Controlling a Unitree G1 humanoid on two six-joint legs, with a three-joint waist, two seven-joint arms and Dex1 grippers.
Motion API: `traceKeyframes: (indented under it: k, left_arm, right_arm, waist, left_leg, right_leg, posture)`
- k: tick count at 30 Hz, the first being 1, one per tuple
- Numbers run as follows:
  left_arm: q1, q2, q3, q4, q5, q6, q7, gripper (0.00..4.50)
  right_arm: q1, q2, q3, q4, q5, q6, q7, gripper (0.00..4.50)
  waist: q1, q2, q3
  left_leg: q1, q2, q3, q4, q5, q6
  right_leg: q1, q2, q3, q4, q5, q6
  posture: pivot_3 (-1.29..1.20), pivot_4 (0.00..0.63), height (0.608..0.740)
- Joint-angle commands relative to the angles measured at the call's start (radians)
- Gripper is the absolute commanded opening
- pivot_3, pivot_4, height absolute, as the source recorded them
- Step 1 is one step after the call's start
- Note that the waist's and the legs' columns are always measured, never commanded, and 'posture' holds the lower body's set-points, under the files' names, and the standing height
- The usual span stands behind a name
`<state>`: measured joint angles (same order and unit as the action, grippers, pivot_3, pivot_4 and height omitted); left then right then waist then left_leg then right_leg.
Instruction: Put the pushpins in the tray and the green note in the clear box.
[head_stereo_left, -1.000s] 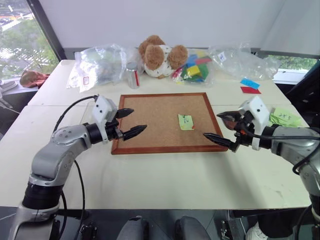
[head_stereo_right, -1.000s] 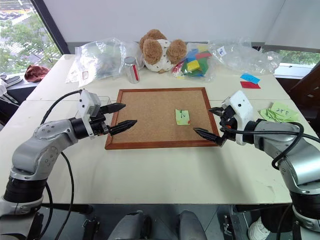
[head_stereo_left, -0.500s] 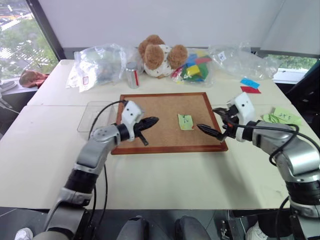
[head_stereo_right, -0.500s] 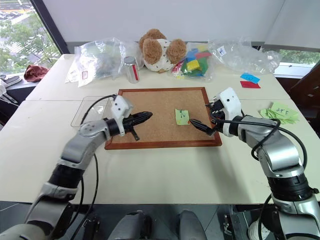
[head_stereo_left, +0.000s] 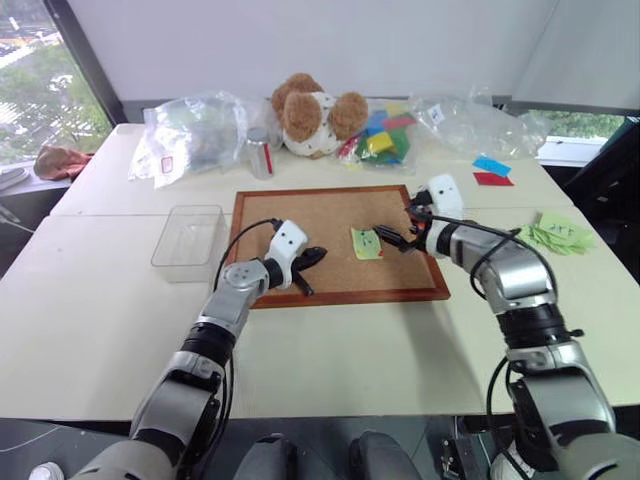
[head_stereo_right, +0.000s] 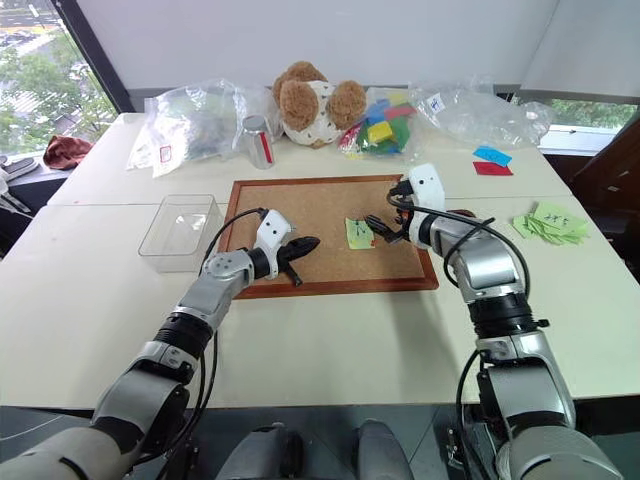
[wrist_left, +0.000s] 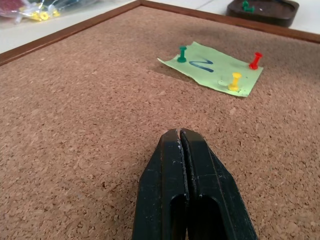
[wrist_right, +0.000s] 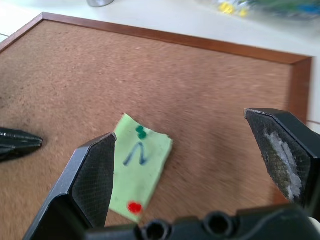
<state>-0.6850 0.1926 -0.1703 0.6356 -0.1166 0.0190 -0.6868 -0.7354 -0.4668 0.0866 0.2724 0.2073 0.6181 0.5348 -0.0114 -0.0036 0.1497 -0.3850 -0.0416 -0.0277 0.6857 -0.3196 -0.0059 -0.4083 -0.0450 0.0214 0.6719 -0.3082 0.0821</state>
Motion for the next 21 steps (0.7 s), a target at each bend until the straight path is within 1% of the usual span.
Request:
traceKeyframes:
  k: [1,2,4,6,12,21]
  left_arm:
    - [0.015,-0.007,0.007,0.048,0.021,0.013,0.01,0.0]
    - [0.015,-0.007,0.01,0.049,0.022,0.013,0.01,0.0]
    - [0.015,-0.008,0.015,0.047,0.021,0.014,0.012,0.0]
    - [0.019,-0.006,0.017,0.043,0.022,0.014,0.012,0.0]
    - [0.032,-0.008,0.027,0.023,0.024,0.022,0.018,0.0]
    - [0.053,-0.008,0.035,-0.01,0.025,0.036,0.033,0.0]
  right_arm:
    - [-0.05,0.037,0.003,0.071,-0.031,-0.077,0.002,4.25]
    - [-0.056,0.046,0.007,0.097,-0.043,-0.101,0.001,3.99]
    - [-0.067,0.061,0.014,0.143,-0.062,-0.136,0.005,3.29]
    - [-0.081,0.074,0.022,0.187,-0.081,-0.166,0.006,2.27]
    - [-0.125,0.107,0.019,0.33,-0.119,-0.26,0.011,2.27]
    - [-0.161,0.142,0.007,0.436,-0.133,-0.32,0.032,2.27]
  waist:
    - [-0.001,0.0,0.0]
    - [0.0,0.0,0.0]
    - [0.0,0.0,0.0]
    - [-0.001,0.0,0.0]
    - [-0.004,0.0,0.0]
    - [-0.007,0.0,0.0]
  left_leg:
    - [0.0,0.0,0.0,0.0,0.0,0.0]
    - [0.0,0.0,0.0,0.0,0.0,0.0]
    - [0.0,0.0,0.0,0.0,0.0,0.0]
    - [0.0,0.0,0.0,0.0,0.0,0.0]
    - [0.001,0.0,0.0,0.0,0.001,-0.001]
    - [0.001,0.0,0.0,0.0,0.001,-0.001]
  right_leg:
    - [0.0,0.0,0.0,0.0,0.0,0.0]
    - [0.0,0.0,0.0,0.0,0.0,0.0]
    - [0.0,0.0,0.0,0.001,0.0,0.0]
    - [0.0,0.0,0.0,0.001,0.0,0.0]
    - [0.0,0.0,0.0,0.002,0.0,0.0]
    - [-0.002,0.0,0.0,0.007,0.0,0.0]
  posture:
    - [0.0,0.15,0.74]
    - [0.0,0.15,0.74]
    - [0.0,0.15,0.74]
    - [0.0,0.15,0.74]
    - [0.0,0.15,0.74]
    - [0.0,0.15,0.74]
